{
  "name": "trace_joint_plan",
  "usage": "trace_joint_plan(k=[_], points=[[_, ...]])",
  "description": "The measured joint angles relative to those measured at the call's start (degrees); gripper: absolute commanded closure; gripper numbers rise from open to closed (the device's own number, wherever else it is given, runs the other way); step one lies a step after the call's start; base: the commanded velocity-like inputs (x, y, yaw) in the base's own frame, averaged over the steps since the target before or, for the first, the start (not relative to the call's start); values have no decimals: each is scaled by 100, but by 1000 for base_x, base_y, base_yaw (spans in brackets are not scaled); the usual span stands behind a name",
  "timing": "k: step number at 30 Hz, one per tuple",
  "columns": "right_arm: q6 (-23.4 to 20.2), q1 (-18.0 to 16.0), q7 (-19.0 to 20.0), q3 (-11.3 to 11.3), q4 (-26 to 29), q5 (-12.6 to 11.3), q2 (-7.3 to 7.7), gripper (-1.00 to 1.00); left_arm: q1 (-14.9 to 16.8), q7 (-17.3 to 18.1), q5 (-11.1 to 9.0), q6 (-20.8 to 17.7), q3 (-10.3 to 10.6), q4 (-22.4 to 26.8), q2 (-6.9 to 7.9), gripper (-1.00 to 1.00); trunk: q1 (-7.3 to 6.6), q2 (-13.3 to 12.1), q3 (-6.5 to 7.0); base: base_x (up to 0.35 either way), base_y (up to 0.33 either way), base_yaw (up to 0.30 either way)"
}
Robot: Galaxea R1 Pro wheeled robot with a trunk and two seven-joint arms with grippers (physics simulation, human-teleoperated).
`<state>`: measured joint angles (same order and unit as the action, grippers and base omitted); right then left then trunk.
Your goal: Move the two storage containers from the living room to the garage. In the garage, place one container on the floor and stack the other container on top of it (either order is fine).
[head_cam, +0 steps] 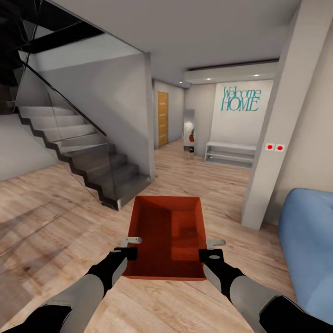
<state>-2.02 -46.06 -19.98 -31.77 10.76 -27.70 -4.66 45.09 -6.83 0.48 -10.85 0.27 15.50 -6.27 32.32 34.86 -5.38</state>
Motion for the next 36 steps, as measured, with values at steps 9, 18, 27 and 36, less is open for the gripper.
trace_joint_plan(k=[9, 18, 27, 36], points=[[0, 1, 1, -13, 11, -18, 6, 100, 0, 1, -1, 3, -1, 1, -1, 100, 0, 0, 0, 322, 0, -9], [0, 1, -2, 1, 1, 2, 0, 100, 1, 0, 1, 2, 0, -3, -1, 100, 0, 0, 0, 322, 0, -210], [0, 0, -2, 2, 0, 4, -1, 100, 0, 0, 0, 2, 0, -1, 0, 100, 0, 0, 0, 322, 0, -175], [0, 0, 1, 2, -3, 3, -1, 100, 0, -2, -3, -2, 3, 0, 0, 100, 0, 0, 0, 322, 0, -6]])
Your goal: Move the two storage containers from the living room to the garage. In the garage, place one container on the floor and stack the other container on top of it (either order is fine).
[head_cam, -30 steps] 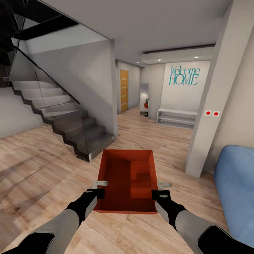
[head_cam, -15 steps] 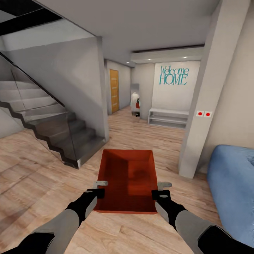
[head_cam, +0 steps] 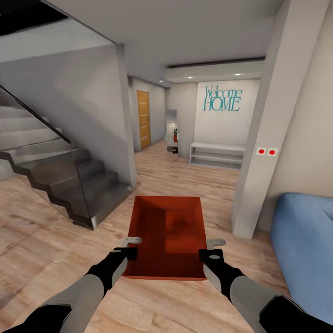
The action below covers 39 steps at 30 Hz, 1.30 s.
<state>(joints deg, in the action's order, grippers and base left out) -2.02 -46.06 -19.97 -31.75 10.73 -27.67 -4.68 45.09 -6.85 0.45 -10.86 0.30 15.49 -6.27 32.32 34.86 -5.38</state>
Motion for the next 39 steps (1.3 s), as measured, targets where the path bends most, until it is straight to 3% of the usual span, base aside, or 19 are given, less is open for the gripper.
trace_joint_plan(k=[39], points=[[0, 0, -1, -9, 1, -12, 0, 100, 0, -3, -21, -3, 18, 1, 4, 100, 0, 0, 0, 322, 0, 0]])
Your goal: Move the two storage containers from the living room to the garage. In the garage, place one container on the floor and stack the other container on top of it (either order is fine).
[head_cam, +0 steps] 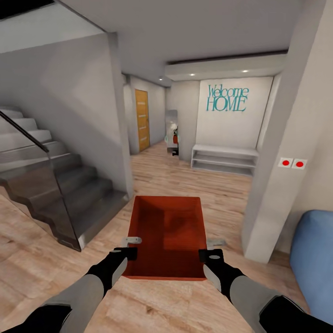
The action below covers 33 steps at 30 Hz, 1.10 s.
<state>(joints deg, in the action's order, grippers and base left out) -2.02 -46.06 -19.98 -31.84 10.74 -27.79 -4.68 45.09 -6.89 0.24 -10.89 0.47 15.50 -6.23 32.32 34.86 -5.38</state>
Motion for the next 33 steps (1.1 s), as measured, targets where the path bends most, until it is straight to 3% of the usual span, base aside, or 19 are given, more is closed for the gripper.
trace_joint_plan(k=[33], points=[[0, 0, 0, 1, -1, 2, 0, 100, 0, -1, 0, 1, 0, 0, 0, 100, 0, 0, 0, 322, 0, 0]])
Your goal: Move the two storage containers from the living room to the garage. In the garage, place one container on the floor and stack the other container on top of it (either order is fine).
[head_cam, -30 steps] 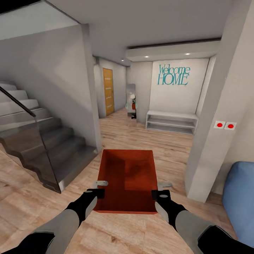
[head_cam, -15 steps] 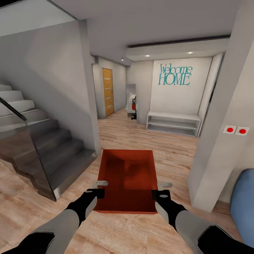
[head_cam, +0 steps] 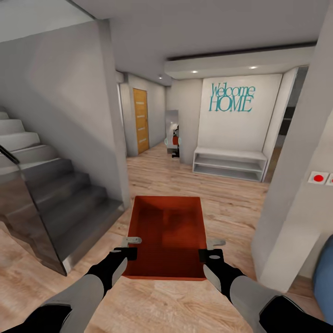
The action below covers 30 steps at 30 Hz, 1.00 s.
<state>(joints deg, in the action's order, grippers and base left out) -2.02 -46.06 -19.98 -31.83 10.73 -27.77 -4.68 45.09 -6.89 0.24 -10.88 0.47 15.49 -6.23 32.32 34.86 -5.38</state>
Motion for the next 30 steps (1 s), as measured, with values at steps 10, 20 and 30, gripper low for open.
trace_joint_plan(k=[10, 20, 30], points=[[0, 0, 1, 2, -1, 4, 0, 100, 0, -6, -11, 1, 9, -1, 0, 100, 0, 0, 0, 322, 0, 0], [0, 0, -2, -3, 2, -1, 0, 100, 0, -7, -20, 2, 16, 0, 2, 100, 0, 0, 0, 322, 0, 0], [0, 0, 4, -7, 4, -9, 5, 100, 0, -7, -13, 1, 10, 0, -2, 100, 0, 0, 0, 322, 0, 0]])
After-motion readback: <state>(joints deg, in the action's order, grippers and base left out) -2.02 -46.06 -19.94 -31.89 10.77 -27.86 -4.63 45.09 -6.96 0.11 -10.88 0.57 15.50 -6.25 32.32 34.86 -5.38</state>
